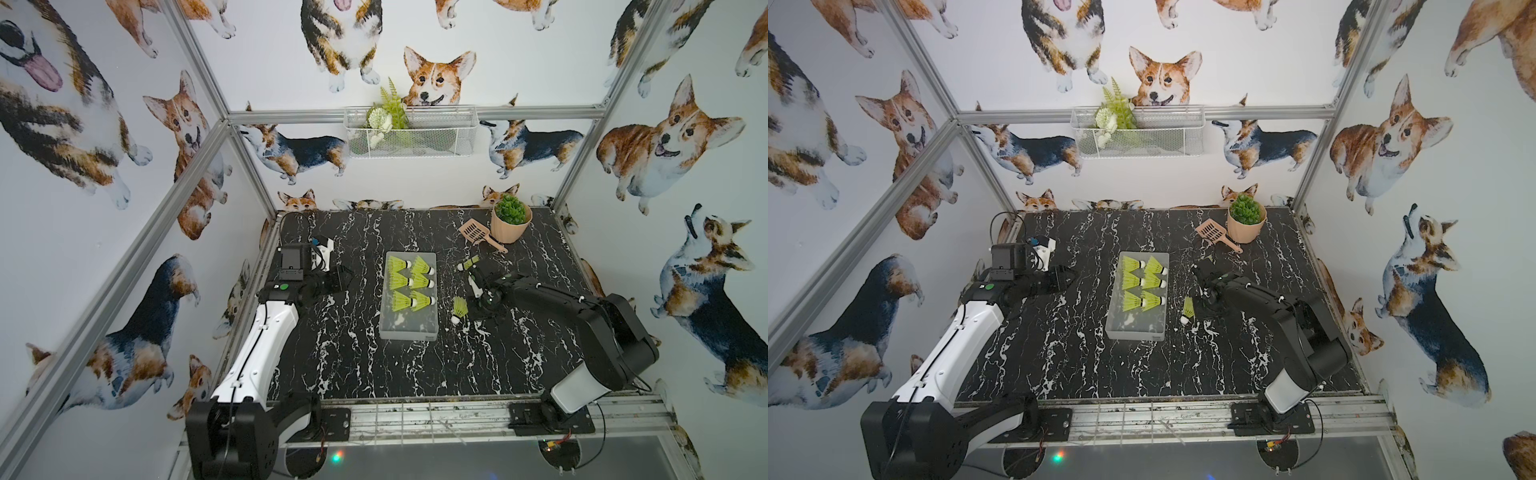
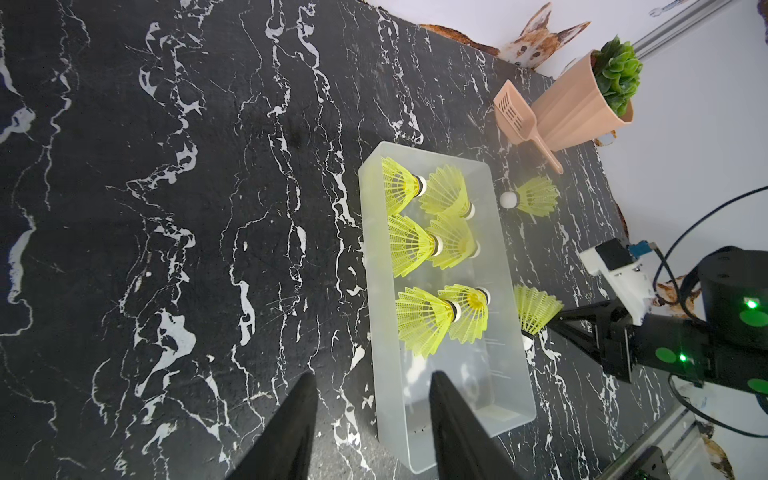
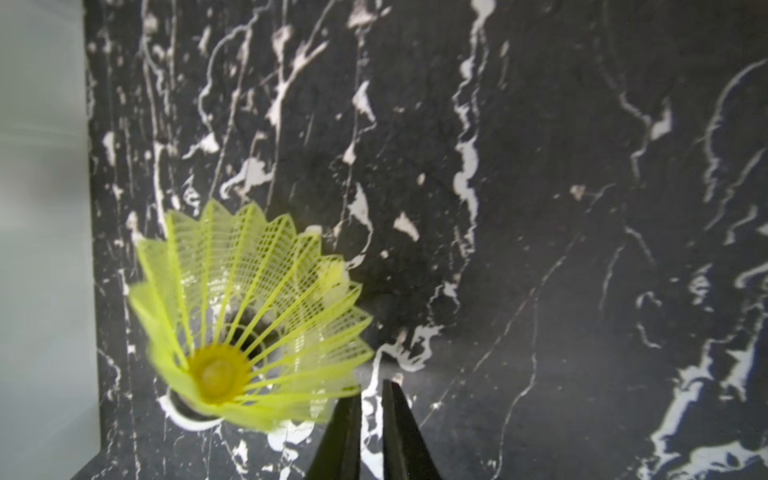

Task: Put the shuttlecocks into the storage box
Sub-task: Adjust the shuttlecock at the center of the board, then pick up the shuttlecock at the center of the board.

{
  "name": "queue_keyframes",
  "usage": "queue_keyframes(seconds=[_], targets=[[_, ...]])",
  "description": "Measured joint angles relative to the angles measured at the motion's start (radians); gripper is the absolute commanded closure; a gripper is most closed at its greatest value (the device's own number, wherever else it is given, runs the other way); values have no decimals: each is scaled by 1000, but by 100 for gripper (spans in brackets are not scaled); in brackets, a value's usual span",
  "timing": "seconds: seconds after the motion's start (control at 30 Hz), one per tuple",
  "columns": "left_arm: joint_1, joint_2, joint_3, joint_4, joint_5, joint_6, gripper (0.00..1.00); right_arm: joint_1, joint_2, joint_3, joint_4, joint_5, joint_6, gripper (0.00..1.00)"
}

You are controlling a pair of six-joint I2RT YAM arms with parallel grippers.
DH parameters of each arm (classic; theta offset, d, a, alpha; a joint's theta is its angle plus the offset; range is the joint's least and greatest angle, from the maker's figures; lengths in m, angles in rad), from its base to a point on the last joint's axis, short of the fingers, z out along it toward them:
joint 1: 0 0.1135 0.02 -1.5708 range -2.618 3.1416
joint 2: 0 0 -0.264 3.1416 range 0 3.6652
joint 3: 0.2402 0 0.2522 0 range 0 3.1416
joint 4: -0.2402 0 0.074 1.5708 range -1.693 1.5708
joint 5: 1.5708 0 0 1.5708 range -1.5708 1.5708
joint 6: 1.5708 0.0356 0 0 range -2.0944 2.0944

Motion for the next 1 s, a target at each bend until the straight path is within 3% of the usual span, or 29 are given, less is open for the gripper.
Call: queue_keyframes(seconds=[0.3, 0.57, 0.73, 1.0], targets=[[2, -6, 0, -2, -10, 3, 52, -25, 43, 53, 42, -90, -37, 79], [3, -9, 0, -3, -11, 4, 52, -18, -34, 14, 60, -180, -27, 60], [3, -9, 0, -3, -11, 4, 52, 50, -89, -19, 71, -216, 21, 47], [5, -13, 0, -3, -11, 4, 52, 114, -82, -60, 135, -187, 186, 45]])
